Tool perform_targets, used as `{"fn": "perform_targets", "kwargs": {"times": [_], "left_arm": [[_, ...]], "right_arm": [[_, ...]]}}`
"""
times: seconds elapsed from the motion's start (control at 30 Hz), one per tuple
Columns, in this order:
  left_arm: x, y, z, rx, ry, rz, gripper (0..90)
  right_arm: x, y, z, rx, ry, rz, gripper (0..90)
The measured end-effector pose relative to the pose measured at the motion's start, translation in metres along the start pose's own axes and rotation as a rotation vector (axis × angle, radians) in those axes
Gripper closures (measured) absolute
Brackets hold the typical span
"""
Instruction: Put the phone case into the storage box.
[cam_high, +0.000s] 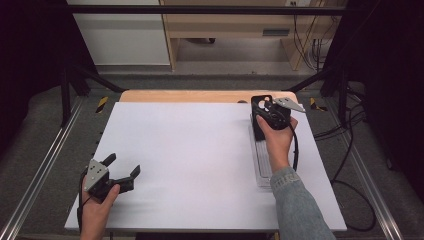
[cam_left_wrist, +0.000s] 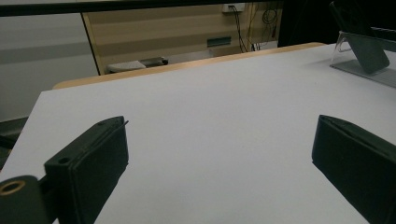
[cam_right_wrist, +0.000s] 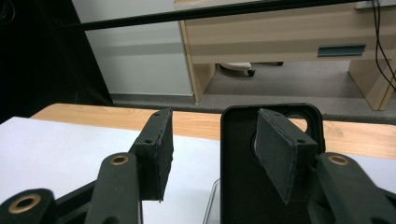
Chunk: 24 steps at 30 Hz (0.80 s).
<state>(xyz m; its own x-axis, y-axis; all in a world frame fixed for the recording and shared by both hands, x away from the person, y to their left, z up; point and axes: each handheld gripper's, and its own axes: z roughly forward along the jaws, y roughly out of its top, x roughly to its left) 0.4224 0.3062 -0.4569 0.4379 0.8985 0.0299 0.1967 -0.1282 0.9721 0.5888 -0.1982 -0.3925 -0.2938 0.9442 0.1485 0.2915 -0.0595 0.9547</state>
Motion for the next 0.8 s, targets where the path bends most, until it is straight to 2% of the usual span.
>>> {"fn": "perform_targets", "kwargs": {"times": [0.33,0.5,0.8], "left_arm": [[0.000,0.000,0.000,0.002,0.000,0.000,4.1],[0.000,0.000,0.000,0.003,0.000,0.001,4.1],[0.000,0.000,0.000,0.004,0.001,0.003,4.1]], "right_arm": [[0.003,0.004,-0.007,0.007,0.015,-0.013,41.5],[0.003,0.011,-0.013,0.013,0.021,-0.033,36.6],[0.003,0.020,-0.023,0.001,0.015,-0.038,25.5]]}}
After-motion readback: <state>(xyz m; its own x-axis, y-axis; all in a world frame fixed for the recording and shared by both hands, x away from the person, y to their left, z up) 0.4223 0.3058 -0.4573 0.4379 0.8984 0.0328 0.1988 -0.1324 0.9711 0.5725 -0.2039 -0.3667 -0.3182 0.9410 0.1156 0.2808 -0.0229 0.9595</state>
